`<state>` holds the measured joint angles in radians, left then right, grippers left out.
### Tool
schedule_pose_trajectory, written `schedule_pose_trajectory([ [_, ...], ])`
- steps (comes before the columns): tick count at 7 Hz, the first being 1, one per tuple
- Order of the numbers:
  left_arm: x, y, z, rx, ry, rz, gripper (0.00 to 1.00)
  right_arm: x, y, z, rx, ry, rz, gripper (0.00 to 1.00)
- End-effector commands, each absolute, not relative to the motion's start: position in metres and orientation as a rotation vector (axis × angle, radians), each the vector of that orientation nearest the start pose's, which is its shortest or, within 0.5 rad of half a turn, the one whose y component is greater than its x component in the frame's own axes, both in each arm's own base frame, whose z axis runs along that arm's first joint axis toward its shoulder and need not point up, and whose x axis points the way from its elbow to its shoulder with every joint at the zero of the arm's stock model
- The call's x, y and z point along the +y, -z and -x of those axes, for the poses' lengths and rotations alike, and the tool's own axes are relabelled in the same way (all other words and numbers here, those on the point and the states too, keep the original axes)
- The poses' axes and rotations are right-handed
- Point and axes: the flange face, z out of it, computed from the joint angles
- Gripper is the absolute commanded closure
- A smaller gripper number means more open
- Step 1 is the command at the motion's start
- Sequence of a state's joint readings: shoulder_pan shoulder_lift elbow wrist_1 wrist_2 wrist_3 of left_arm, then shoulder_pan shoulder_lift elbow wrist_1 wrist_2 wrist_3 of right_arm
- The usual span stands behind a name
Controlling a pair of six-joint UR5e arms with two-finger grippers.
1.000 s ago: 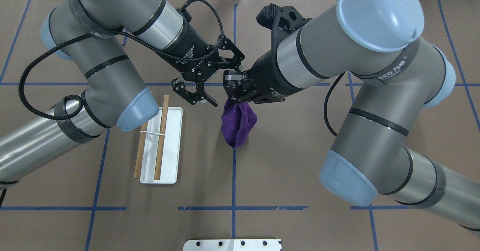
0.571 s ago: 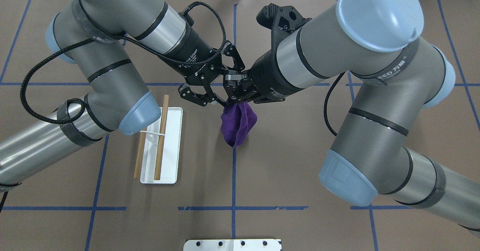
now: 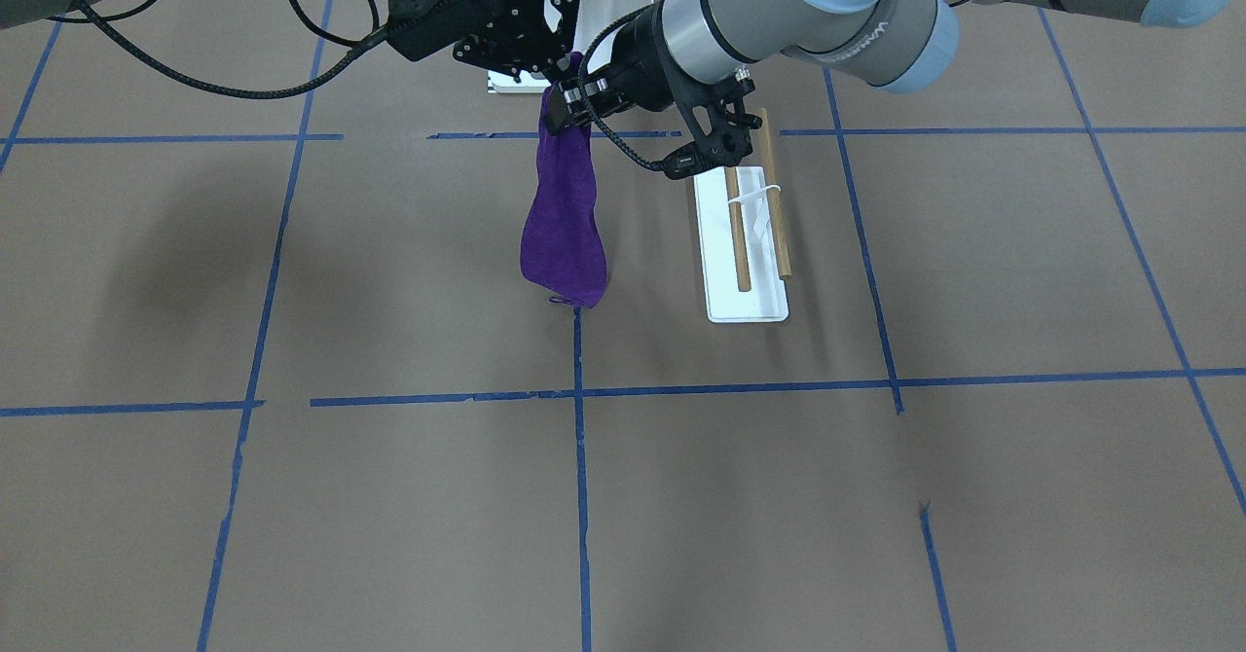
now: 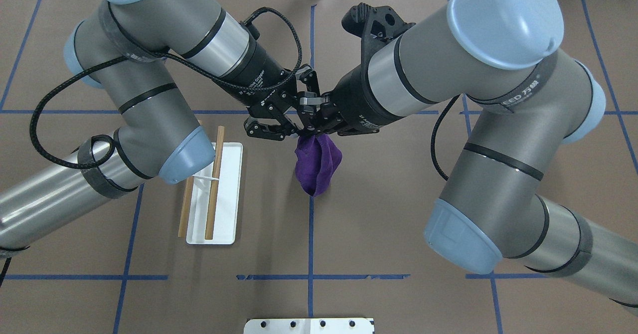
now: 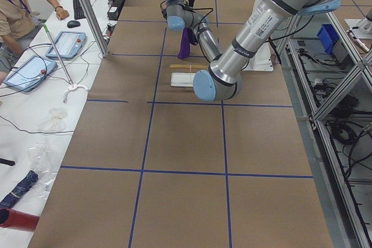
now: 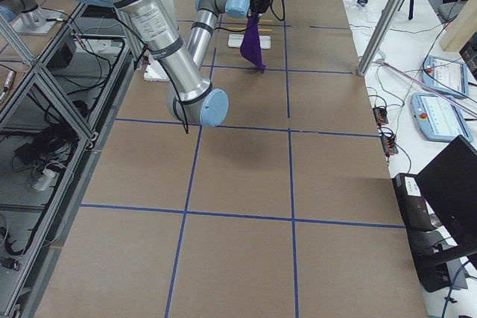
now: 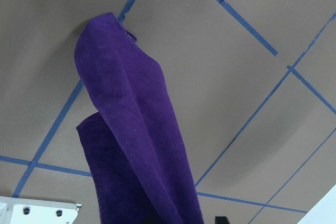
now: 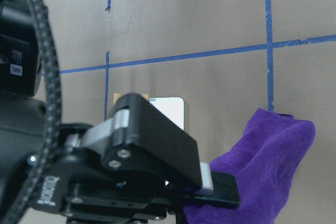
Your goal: Hang towel on rack
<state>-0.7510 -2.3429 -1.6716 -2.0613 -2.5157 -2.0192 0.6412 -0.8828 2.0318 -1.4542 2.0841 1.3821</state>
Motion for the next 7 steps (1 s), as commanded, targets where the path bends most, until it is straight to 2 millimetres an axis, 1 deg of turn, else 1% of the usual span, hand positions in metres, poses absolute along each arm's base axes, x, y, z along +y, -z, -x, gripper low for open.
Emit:
schedule_pose_trajectory([
  [1, -0.465, -0.082, -0.422, 1.339, 0.331, 0.578, 1.0, -0.392, -0.063, 0.384, -1.304, -0.061, -0.093, 1.0],
  [2, -0.464, -0.083, -0.421, 1.353, 0.318, 0.57, 1.0, -0.392, -0.064, 0.384, -1.304, -0.062, -0.095, 0.8],
  [3, -0.464, -0.084, -0.42, 1.356, 0.319, 0.571, 1.0, -0.393, -0.066, 0.381, -1.301, -0.075, -0.115, 0.01],
  [4, -0.464, -0.087, -0.421, 1.354, 0.319, 0.569, 1.0, -0.394, -0.067, 0.375, -1.302, -0.077, -0.118, 0.0],
  [5, -0.464, -0.096, -0.419, 1.348, 0.325, 0.568, 1.0, -0.39, -0.086, 0.344, -1.304, -0.091, -0.125, 0.0],
  [6, -0.458, -0.123, -0.41, 1.369, 0.292, 0.538, 1.0, -0.38, -0.109, 0.312, -1.302, -0.095, -0.101, 0.0],
  [7, -0.442, -0.168, -0.387, 1.41, 0.185, 0.441, 1.0, -0.392, -0.128, 0.289, -1.287, -0.12, -0.064, 0.0],
])
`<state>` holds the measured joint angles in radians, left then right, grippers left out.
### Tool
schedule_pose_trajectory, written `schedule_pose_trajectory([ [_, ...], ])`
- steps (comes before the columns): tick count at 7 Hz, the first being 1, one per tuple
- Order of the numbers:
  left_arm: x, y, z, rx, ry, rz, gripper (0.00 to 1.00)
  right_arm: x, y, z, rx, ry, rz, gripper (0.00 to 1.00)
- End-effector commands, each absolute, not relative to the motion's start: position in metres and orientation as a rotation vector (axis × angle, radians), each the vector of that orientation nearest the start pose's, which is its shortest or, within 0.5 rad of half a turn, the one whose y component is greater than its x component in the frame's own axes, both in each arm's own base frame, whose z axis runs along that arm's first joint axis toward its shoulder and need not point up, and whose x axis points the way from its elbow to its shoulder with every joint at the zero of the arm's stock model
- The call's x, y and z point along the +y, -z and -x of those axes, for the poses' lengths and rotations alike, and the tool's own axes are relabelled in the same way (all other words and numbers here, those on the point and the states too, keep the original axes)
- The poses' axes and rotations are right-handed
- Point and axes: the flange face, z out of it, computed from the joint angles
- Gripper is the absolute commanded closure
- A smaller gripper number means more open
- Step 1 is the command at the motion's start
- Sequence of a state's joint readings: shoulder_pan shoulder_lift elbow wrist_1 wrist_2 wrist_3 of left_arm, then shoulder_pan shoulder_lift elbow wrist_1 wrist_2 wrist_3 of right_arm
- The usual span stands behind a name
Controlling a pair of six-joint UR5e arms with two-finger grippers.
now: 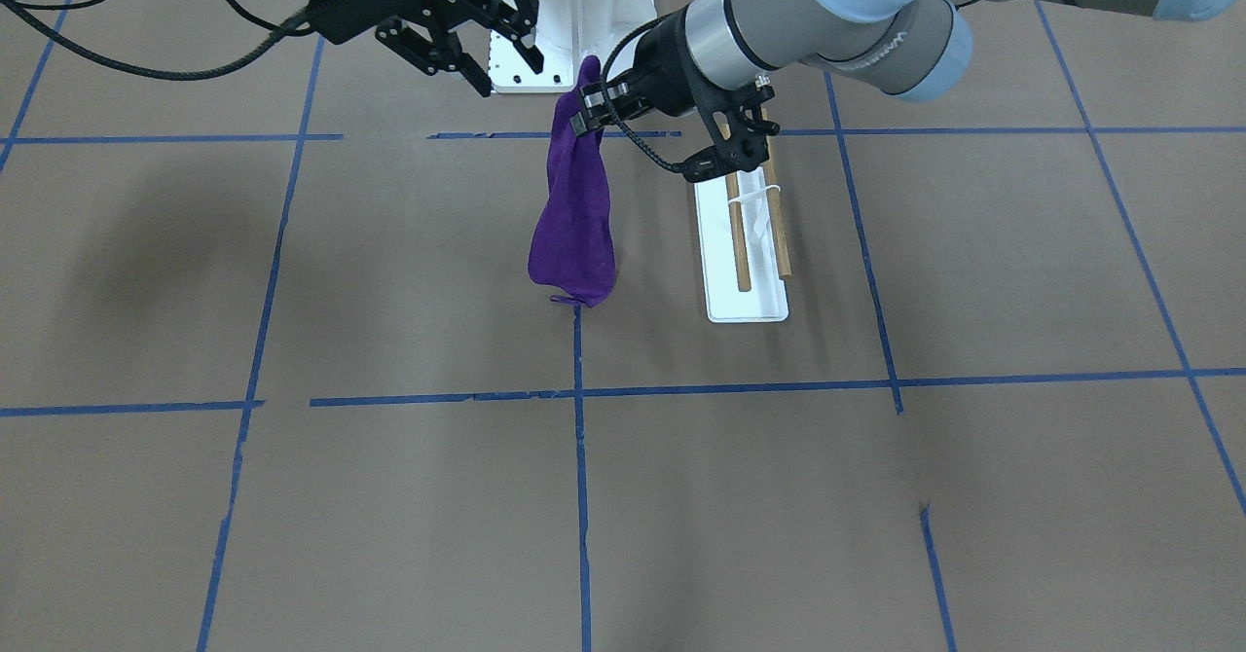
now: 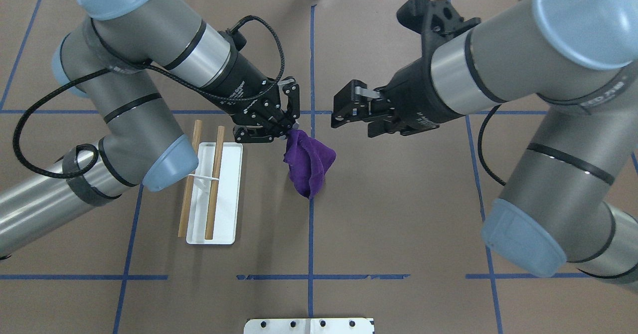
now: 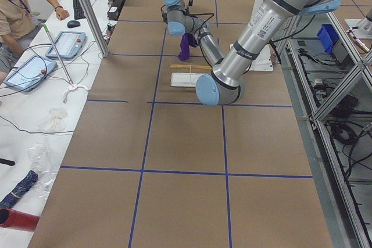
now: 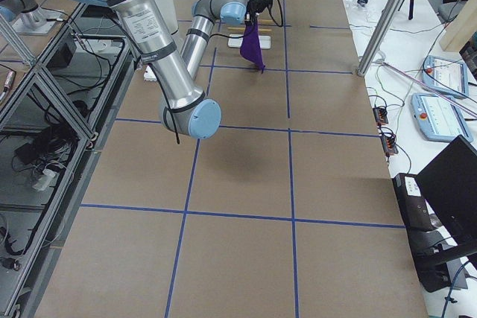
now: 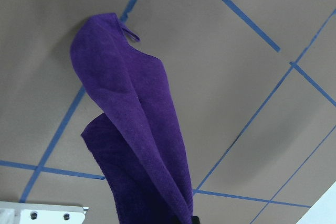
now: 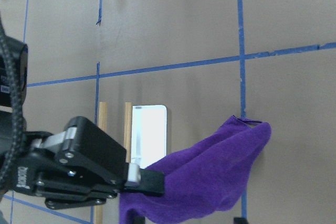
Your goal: Hang towel on rack
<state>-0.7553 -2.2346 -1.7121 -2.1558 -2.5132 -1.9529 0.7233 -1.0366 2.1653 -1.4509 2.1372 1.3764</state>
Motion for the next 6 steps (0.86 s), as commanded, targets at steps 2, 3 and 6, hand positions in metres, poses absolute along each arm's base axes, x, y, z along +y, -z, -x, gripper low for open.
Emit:
schedule_pose_trajectory([
  [2, -0.459, -0.207, -0.327, 1.424, 0.144, 0.28, 1.0, -0.405, -0.152, 0.27, -1.255, -0.154, -0.054, 0.0],
  [3, -0.451, -0.234, -0.294, 1.417, 0.148, 0.232, 1.0, -0.413, -0.167, 0.264, -1.229, -0.183, -0.048, 0.0],
  [6, -0.447, -0.302, -0.236, 1.363, 0.151, 0.129, 1.0, -0.419, -0.179, 0.263, -1.208, -0.163, -0.065, 0.0],
])
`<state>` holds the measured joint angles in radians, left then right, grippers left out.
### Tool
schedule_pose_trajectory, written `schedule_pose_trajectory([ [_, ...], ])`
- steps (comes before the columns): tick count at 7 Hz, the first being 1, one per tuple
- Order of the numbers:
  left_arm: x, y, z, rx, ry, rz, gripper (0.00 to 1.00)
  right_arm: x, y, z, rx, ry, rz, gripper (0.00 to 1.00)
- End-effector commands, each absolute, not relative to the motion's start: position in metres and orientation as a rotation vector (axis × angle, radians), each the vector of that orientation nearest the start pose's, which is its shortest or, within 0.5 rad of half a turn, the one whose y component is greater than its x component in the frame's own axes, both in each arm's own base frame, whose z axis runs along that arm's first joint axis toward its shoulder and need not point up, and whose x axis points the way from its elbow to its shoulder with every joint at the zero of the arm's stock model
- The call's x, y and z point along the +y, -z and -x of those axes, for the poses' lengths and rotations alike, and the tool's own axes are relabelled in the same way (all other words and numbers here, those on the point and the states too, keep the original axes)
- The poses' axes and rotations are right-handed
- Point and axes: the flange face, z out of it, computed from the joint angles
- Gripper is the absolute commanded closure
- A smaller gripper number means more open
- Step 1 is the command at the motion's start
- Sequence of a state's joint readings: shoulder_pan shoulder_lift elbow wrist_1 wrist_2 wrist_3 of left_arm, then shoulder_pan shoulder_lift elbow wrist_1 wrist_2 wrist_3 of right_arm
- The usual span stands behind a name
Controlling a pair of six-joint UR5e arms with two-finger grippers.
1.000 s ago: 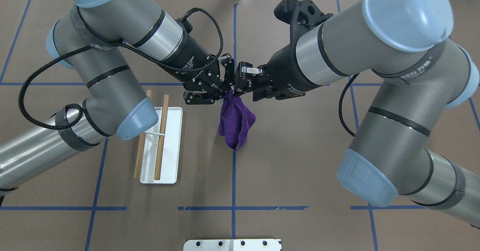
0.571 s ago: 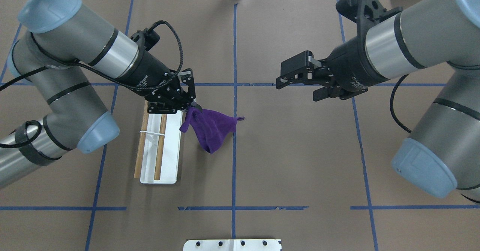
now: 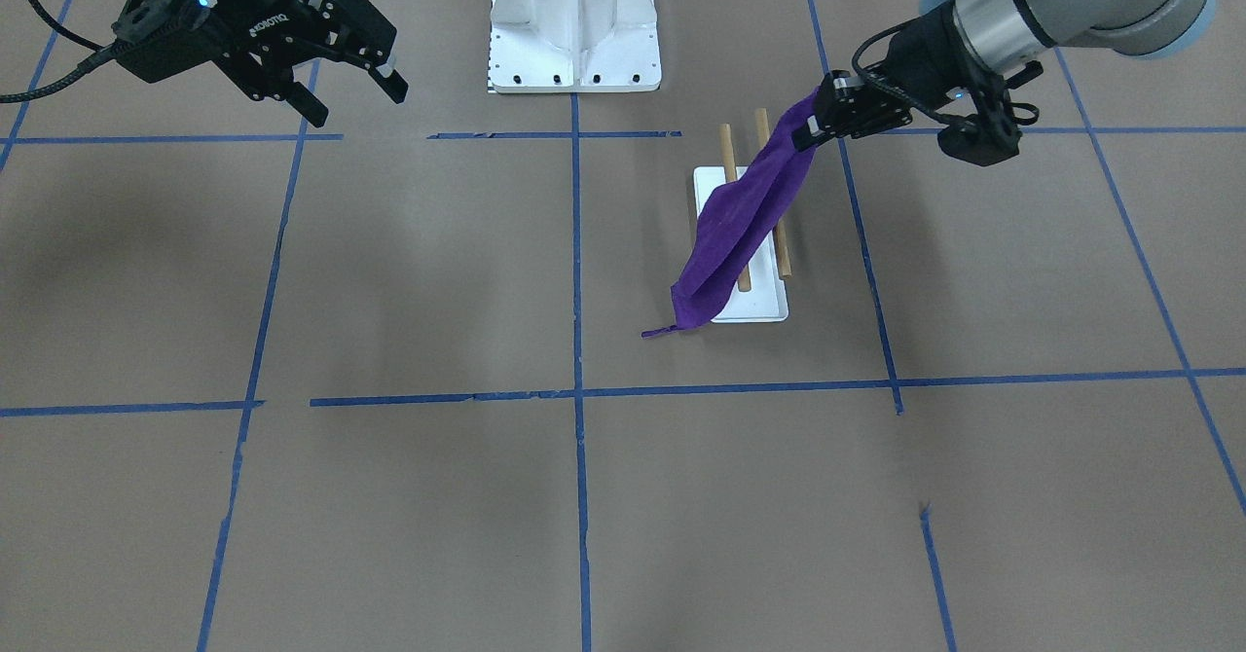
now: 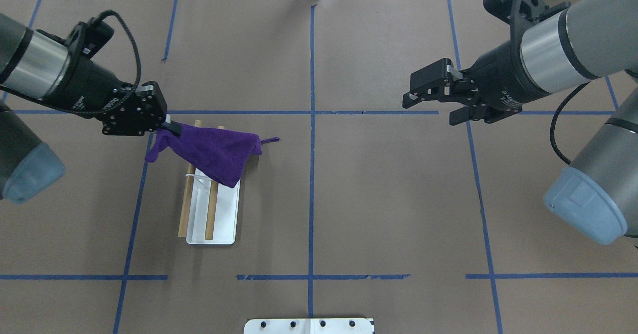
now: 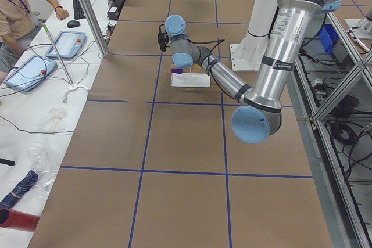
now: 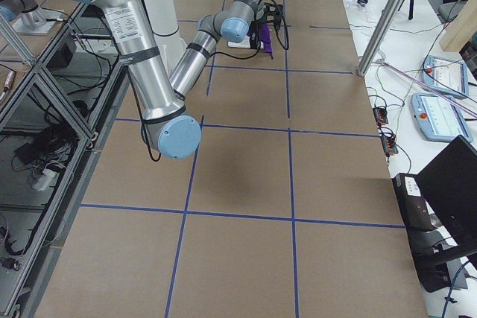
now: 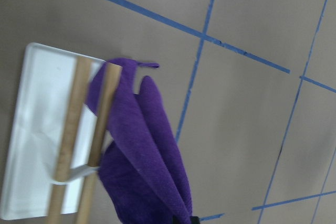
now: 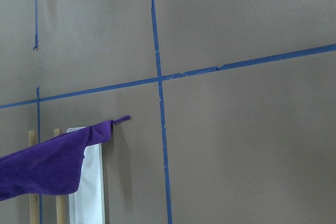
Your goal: Hang towel on rack
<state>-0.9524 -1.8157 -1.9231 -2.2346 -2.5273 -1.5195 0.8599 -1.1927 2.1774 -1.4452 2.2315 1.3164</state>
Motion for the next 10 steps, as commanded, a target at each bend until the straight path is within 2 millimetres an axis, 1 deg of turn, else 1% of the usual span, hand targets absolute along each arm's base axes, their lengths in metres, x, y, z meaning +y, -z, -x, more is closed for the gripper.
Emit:
schedule_pose_trajectory([
  [1, -0.442, -0.329, -0.223, 1.339, 0.127, 0.111, 1.0, -0.419, -0.179, 0.263, -1.208, -0.162, -0.066, 0.0],
  [2, -0.445, -0.339, -0.228, 1.325, 0.13, 0.126, 1.0, -0.419, -0.177, 0.262, -1.212, -0.161, -0.068, 0.0],
  [3, -0.451, -0.353, -0.236, 1.305, 0.145, 0.149, 1.0, -0.419, -0.177, 0.261, -1.211, -0.161, -0.07, 0.0],
  [4, -0.456, -0.362, -0.24, 1.292, 0.156, 0.16, 0.75, -0.419, -0.178, 0.261, -1.21, -0.165, -0.069, 0.0],
  [5, -0.46, -0.372, -0.244, 1.28, 0.164, 0.17, 0.48, -0.42, -0.178, 0.261, -1.21, -0.166, -0.07, 0.0],
  [6, -0.46, -0.377, -0.248, 1.282, 0.157, 0.169, 0.35, -0.42, -0.179, 0.26, -1.208, -0.167, -0.07, 0.0],
  [7, -0.461, -0.382, -0.251, 1.275, 0.159, 0.179, 0.34, -0.421, -0.185, 0.26, -1.2, -0.173, -0.064, 0.0],
  [8, -0.461, -0.384, -0.252, 1.272, 0.162, 0.181, 0.34, -0.424, -0.189, 0.254, -1.193, -0.185, -0.068, 0.0],
  [9, -0.463, -0.39, -0.253, 1.266, 0.164, 0.185, 0.35, -0.431, -0.201, 0.24, -1.175, -0.216, -0.074, 0.0],
  [10, -0.463, -0.392, -0.25, 1.268, 0.12, 0.147, 0.35, -0.437, -0.221, 0.227, -1.14, -0.227, -0.084, 0.0],
])
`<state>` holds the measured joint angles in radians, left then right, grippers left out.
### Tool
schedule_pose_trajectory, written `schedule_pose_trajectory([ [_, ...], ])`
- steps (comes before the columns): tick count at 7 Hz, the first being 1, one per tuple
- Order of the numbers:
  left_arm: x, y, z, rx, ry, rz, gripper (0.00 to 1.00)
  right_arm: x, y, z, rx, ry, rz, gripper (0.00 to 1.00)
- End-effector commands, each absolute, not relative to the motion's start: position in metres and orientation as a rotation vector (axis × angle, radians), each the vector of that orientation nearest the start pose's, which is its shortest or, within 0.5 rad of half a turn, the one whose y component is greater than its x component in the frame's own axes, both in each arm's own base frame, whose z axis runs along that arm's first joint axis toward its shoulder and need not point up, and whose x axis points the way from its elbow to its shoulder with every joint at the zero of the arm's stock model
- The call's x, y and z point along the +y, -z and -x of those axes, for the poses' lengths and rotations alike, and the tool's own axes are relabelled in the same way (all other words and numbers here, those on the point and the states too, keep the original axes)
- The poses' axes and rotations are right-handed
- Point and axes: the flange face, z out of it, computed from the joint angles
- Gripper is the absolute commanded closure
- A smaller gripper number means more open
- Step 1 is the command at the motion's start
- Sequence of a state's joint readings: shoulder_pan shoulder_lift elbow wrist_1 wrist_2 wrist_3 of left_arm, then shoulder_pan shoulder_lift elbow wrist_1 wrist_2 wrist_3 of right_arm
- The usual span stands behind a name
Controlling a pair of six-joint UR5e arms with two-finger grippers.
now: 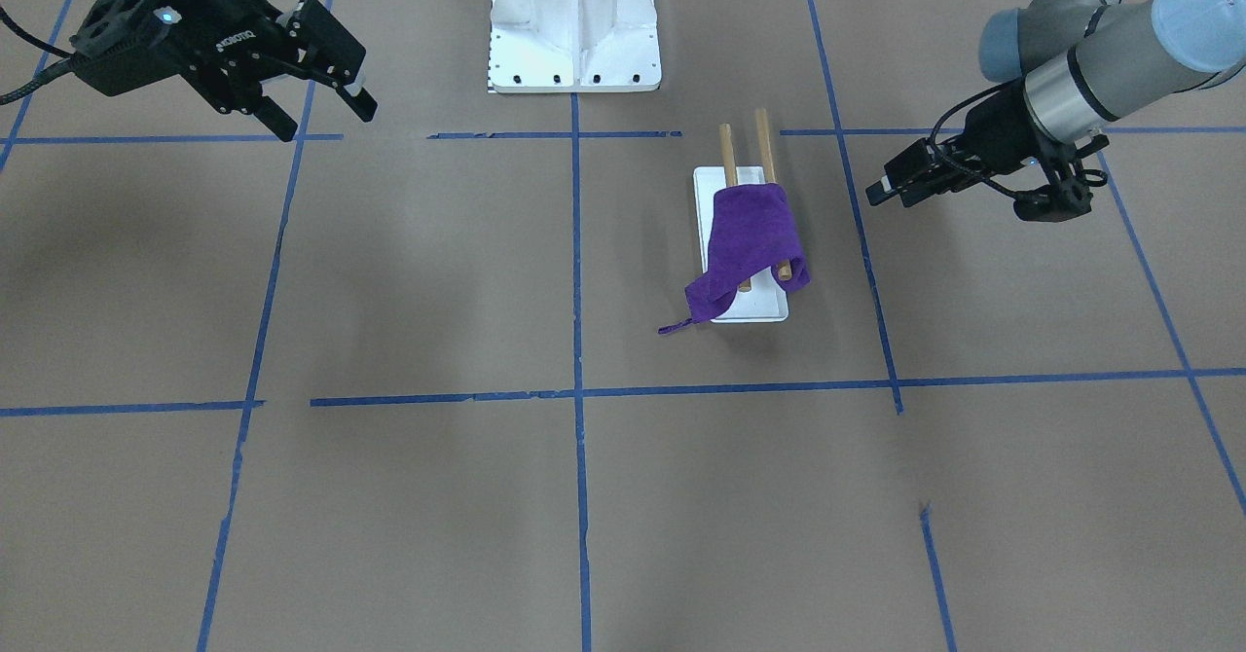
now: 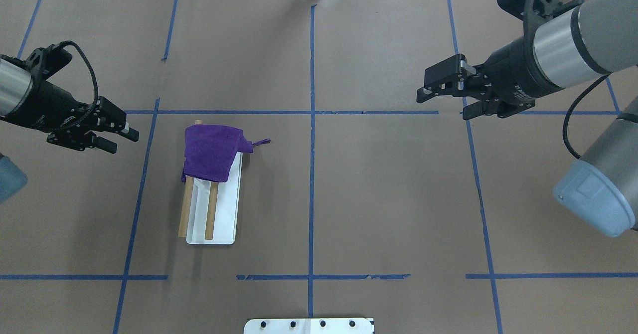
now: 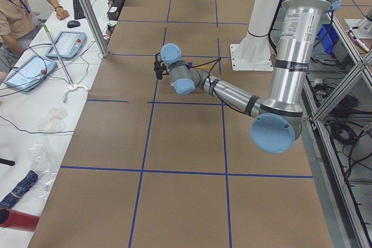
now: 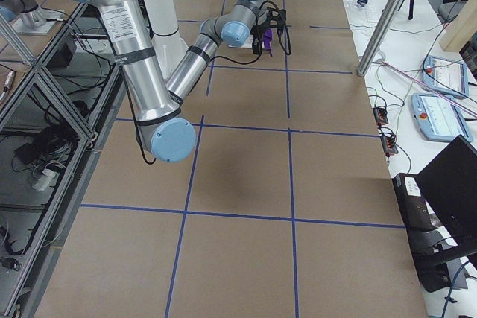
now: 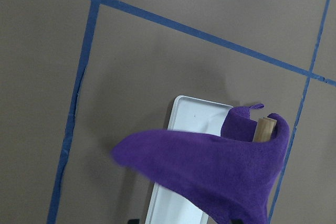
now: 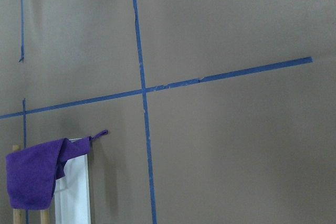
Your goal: Hang towel on rack
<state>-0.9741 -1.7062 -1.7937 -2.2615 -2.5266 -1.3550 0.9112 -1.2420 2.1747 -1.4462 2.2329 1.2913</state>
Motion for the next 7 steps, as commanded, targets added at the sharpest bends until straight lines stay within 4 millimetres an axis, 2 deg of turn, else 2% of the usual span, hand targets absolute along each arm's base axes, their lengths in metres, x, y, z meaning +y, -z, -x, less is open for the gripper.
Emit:
schedule_pose_trajectory([
  [1, -0.466, -0.398, -0.245, 1.266, 0.029, 0.068, 0.35, -0.441, -0.245, 0.212, -1.099, -0.215, -0.104, 0.0],
  [2, -0.478, -0.422, -0.213, 1.227, -0.014, -0.059, 0.35, -0.446, -0.298, 0.188, -1.02, -0.21, -0.105, 0.0],
  [4, -0.503, -0.497, -0.157, 1.036, -0.148, -0.315, 0.34, -0.468, -0.391, 0.12, -0.877, -0.104, -0.173, 0.0],
  [5, -0.514, -0.524, -0.119, 0.981, -0.177, -0.373, 0.31, -0.476, -0.431, 0.09, -0.835, -0.078, -0.171, 0.0],
  [6, -0.51, -0.543, -0.085, 0.949, -0.191, -0.406, 0.31, -0.478, -0.477, 0.062, -0.8, -0.01, -0.166, 0.0],
  [7, -0.505, -0.556, -0.054, 0.924, -0.189, -0.432, 0.31, -0.476, -0.505, 0.029, -0.776, 0.014, -0.137, 0.0],
])
